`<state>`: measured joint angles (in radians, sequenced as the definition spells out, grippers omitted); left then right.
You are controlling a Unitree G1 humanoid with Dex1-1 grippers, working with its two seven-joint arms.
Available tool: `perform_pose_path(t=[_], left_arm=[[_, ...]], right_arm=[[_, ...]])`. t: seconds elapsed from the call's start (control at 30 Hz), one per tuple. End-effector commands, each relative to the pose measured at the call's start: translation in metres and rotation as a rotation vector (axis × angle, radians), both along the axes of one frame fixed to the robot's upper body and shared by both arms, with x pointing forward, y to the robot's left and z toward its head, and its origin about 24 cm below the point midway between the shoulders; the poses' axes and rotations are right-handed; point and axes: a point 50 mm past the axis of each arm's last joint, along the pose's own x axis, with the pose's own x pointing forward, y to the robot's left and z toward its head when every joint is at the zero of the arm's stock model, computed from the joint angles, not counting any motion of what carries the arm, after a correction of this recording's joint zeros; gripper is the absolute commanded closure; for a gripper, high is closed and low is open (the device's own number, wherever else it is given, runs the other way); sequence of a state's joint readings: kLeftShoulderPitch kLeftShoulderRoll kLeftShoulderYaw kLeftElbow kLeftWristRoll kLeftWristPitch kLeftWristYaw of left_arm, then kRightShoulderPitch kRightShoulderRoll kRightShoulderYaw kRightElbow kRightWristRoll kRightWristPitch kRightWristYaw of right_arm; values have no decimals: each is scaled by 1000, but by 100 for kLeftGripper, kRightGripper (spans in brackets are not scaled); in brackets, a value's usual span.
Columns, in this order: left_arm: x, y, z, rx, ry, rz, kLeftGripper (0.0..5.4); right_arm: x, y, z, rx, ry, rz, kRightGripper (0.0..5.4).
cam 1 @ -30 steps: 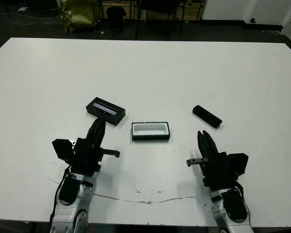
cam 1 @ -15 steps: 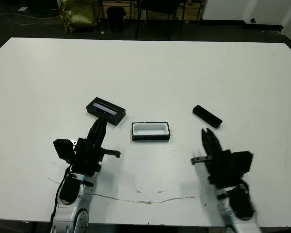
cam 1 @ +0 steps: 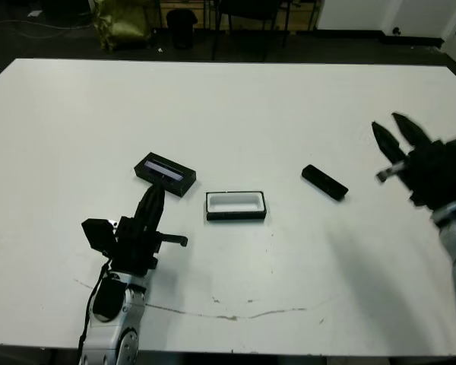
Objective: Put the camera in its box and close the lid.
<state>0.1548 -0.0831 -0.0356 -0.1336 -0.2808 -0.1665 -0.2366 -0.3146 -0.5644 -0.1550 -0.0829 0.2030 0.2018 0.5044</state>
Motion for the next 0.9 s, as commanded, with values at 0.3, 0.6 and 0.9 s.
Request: perform_pose_path(t=[0.3,0.6,0.9], left_arm=[[-1,2,-6,15,28,8,540],[-1,2,-7,7,37,-3,540],[-1,2,-6,29,29,3,540]], right_arm=[[28,-3,-26,-125,322,229,107],[37,-6,-43,-70,407,344,2],[39,-11,-57,37,474,359,2]])
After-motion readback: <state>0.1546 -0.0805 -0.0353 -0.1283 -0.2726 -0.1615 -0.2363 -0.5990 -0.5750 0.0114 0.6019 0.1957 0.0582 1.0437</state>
